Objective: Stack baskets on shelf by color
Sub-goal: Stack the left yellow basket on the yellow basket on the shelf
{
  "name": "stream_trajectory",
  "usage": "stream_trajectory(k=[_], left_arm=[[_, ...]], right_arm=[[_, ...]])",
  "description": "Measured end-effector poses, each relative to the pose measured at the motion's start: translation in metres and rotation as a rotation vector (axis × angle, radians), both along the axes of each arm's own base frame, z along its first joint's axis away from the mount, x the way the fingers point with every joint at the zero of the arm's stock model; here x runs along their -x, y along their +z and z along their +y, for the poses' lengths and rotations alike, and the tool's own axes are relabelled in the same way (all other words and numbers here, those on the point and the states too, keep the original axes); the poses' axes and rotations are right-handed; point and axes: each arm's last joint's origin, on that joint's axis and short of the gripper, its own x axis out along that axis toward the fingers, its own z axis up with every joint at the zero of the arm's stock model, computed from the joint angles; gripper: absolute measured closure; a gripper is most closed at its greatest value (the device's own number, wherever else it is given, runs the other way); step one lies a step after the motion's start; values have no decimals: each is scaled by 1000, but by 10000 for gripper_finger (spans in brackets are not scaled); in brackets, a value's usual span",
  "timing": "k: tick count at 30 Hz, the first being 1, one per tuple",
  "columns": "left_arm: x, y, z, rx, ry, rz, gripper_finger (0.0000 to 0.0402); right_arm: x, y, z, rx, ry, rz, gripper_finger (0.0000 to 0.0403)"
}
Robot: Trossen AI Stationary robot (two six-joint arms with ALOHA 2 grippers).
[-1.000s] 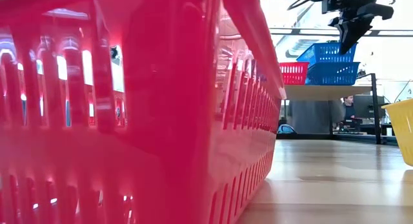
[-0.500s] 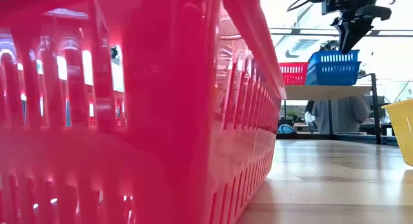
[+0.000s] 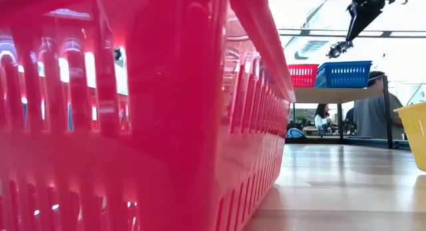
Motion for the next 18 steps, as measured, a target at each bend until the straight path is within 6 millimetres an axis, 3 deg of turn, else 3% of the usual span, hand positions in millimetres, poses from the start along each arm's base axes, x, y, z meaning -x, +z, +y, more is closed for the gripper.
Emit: stream_trajectory(k=[9, 18], left_arm=[[2, -4, -1, -28, -38, 72, 245], [6, -11, -4, -29, -104, 179, 245]], right_arm=[[-3, -1, 17, -383, -100, -235, 322], [-17, -2, 43, -603, -219, -264, 322]])
